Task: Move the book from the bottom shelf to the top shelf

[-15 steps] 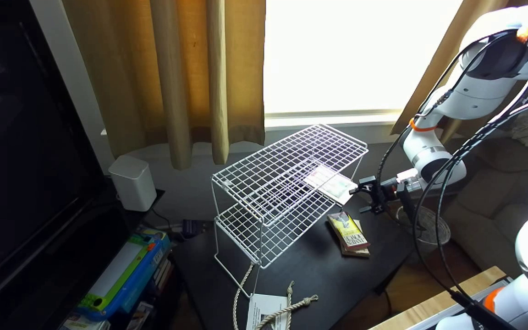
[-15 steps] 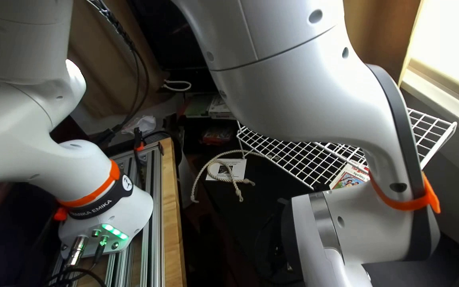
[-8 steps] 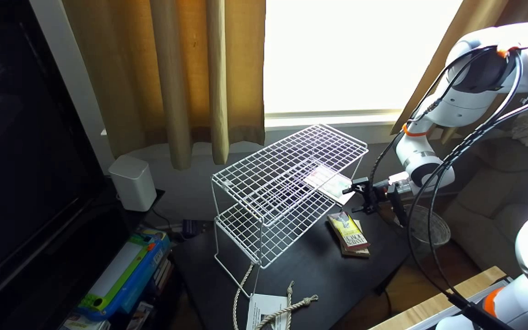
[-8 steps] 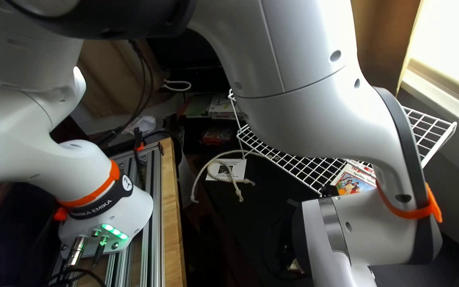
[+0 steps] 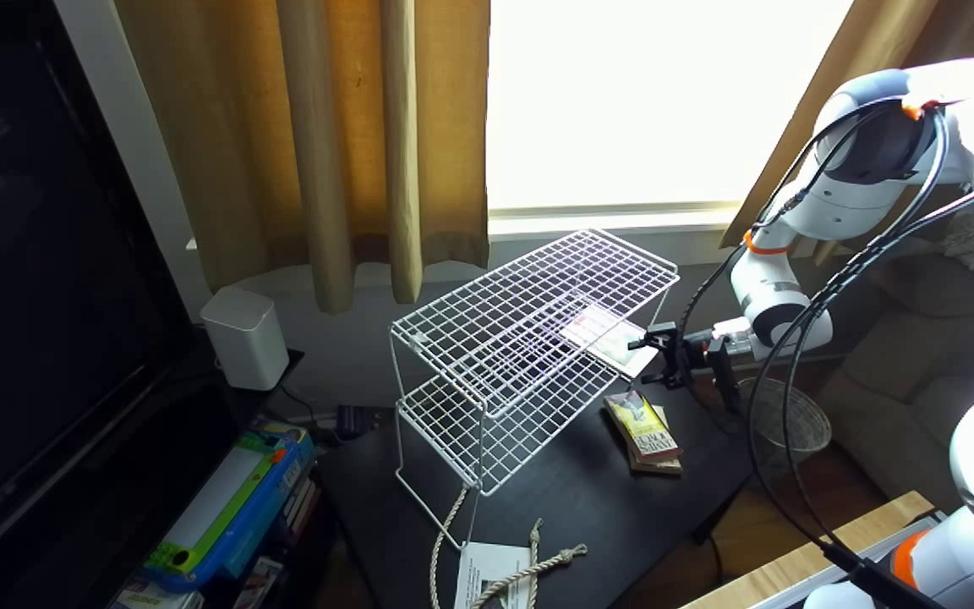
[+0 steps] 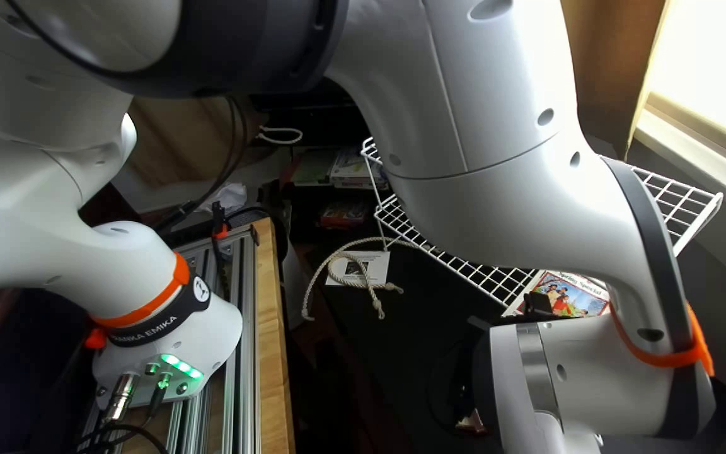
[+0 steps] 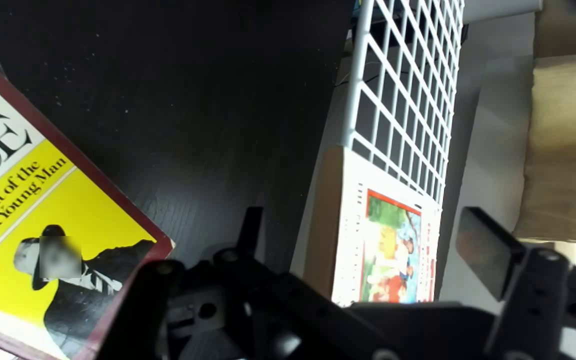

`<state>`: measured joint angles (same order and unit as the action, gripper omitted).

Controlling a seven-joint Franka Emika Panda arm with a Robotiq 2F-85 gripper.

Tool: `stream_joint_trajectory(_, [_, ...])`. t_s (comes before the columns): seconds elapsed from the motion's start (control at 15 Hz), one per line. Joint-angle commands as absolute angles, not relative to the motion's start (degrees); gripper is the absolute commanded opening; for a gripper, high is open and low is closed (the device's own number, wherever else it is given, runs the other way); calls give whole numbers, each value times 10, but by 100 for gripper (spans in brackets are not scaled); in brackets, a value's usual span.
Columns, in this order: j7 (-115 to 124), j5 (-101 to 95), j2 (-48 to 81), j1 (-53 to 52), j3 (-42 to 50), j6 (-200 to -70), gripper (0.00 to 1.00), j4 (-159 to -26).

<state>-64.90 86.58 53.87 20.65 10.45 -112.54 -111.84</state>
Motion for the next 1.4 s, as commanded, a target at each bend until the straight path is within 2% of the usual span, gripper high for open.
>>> stream_joint_trajectory(0.0, [-652,900,556,214,106,-1104,66,-1104])
stream_joint_trajectory(0.13, [-651,905,558,213,109,-1102,49,-1102])
stream_joint_trajectory(0.53, [-623,903,566,208,119,-1111,4,-1099])
stream_joint_trajectory(0.6, [-617,902,564,208,122,-1112,1,-1102])
stream_joint_trajectory(0.73, [-609,901,559,208,126,-1108,4,-1105])
stream_joint_trajectory(0.87, [-603,899,554,206,131,-1108,1,-1109])
stream_joint_trajectory(1.33, [-601,855,519,189,162,-1121,3,-1149])
